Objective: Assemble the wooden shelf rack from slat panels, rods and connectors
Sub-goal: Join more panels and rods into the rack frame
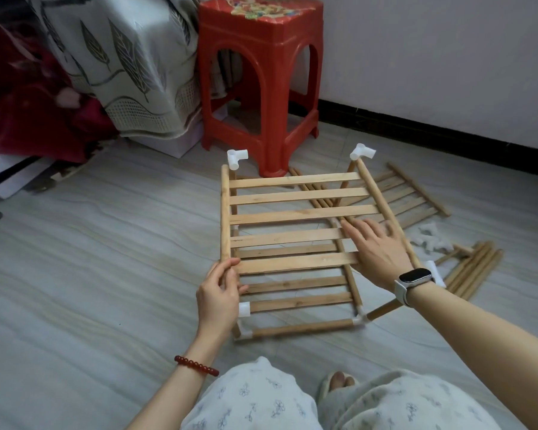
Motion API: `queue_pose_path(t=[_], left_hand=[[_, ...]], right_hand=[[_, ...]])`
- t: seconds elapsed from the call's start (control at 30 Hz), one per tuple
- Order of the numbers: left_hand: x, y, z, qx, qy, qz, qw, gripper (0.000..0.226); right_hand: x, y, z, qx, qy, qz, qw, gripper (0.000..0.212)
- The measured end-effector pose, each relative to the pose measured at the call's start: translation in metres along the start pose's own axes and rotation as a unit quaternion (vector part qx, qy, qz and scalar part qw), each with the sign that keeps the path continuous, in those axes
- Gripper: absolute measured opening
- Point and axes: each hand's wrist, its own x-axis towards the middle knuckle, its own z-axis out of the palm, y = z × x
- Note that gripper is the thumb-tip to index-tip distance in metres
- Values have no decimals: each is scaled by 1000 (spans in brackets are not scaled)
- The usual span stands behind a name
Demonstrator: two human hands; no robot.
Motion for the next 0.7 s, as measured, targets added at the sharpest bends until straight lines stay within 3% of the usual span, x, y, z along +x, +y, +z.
queue_pose_path(t=[0.23,0.3,0.4,0.5,0.57,0.7], left_hand=[[-2,4,2,-25,6,-11,1000,23],[-2,5,1,-22,17,-4,1000,23],[0,5,1,7,21,12,1000,24],[-2,5,2,55,10,30,998,27],[-3,6,0,85,13,47,995,29],[0,5,-6,144,22,53,988,23]], right_hand=[[-22,31,1,9,-68,183,981,104],[-32,45,3,104,-64,235,964,95],[-32,55,2,305,-70,287,906,64],[-29,57,1,342,-61,274,897,36],[-28,61,2,380,-66,271,882,30],[-32,69,8,495,-33,288,819,33]])
